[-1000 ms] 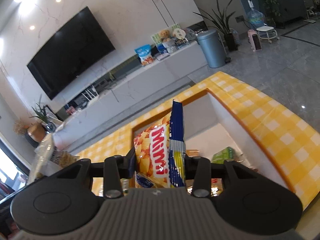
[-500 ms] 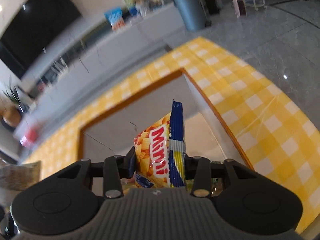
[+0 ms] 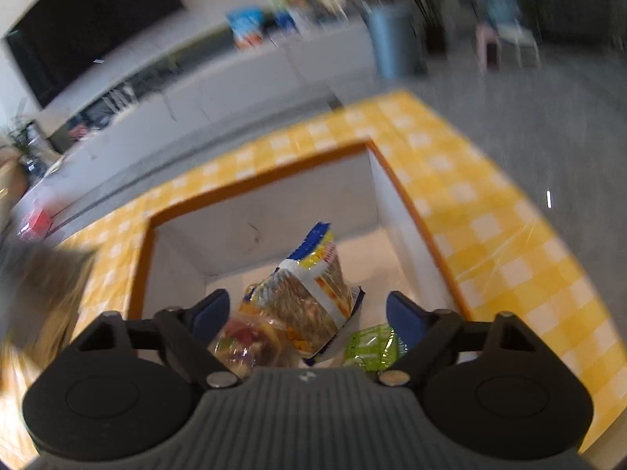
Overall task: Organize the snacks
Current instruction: 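Open the left gripper over the box to drop the bread packet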
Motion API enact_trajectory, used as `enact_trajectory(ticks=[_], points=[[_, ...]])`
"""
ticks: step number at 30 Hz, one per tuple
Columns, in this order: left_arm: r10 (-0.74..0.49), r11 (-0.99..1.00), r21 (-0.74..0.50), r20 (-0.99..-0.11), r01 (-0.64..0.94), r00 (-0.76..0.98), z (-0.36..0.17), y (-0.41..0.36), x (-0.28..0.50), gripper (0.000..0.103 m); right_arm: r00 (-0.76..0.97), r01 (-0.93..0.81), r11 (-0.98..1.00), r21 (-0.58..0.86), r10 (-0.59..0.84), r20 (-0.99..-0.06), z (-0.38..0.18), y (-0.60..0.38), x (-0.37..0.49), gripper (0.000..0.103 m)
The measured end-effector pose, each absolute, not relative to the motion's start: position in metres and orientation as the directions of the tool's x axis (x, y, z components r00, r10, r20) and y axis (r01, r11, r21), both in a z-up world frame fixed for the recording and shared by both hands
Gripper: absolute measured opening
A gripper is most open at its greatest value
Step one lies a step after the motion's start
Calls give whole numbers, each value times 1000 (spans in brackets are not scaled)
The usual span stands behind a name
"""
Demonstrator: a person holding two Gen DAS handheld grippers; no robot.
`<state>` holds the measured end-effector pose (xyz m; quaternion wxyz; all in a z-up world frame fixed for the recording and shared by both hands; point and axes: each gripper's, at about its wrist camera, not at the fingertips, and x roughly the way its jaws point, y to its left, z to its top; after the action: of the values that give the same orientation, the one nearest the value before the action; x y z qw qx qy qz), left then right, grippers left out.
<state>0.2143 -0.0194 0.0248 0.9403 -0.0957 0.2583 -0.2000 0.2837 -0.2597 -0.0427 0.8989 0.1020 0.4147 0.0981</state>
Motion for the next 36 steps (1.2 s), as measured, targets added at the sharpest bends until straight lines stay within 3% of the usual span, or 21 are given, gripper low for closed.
enact_trajectory(ticks=[8, 16, 22, 24, 26, 27, 32, 36], points=[[-474, 877, -339, -481, 342, 738, 12, -63, 250, 47, 756, -97, 990, 102, 140, -640, -33, -277, 232, 89], [-501, 865, -370, -607, 339, 617, -23, -91, 312, 47, 763, -56, 995, 88, 100, -639, -44, -286, 233, 89], [-482, 876, -332, -642, 349, 597, -32, -97, 329, 49, 740, -68, 995, 80, 104, -665, -55, -281, 239, 89], [-482, 876, -316, -631, 366, 608, -31, -98, 325, 55, 734, -70, 995, 77, 103, -671, -57, -278, 241, 89], [-499, 865, -306, -601, 397, 624, -25, -98, 318, 83, 733, -69, 995, 70, 98, -673, -58, -276, 242, 89], [-514, 856, -302, -581, 419, 632, -20, -95, 312, 86, 734, -67, 996, 66, 94, -673, -57, -276, 242, 89], [-569, 814, -409, -420, 412, 707, 28, -40, 280, 90, 761, -83, 992, 99, 127, -636, -30, -290, 236, 89], [-382, 919, -275, -447, 283, 809, 50, 26, 244, 93, 817, -178, 973, 150, 231, -529, 18, -284, 213, 89]])
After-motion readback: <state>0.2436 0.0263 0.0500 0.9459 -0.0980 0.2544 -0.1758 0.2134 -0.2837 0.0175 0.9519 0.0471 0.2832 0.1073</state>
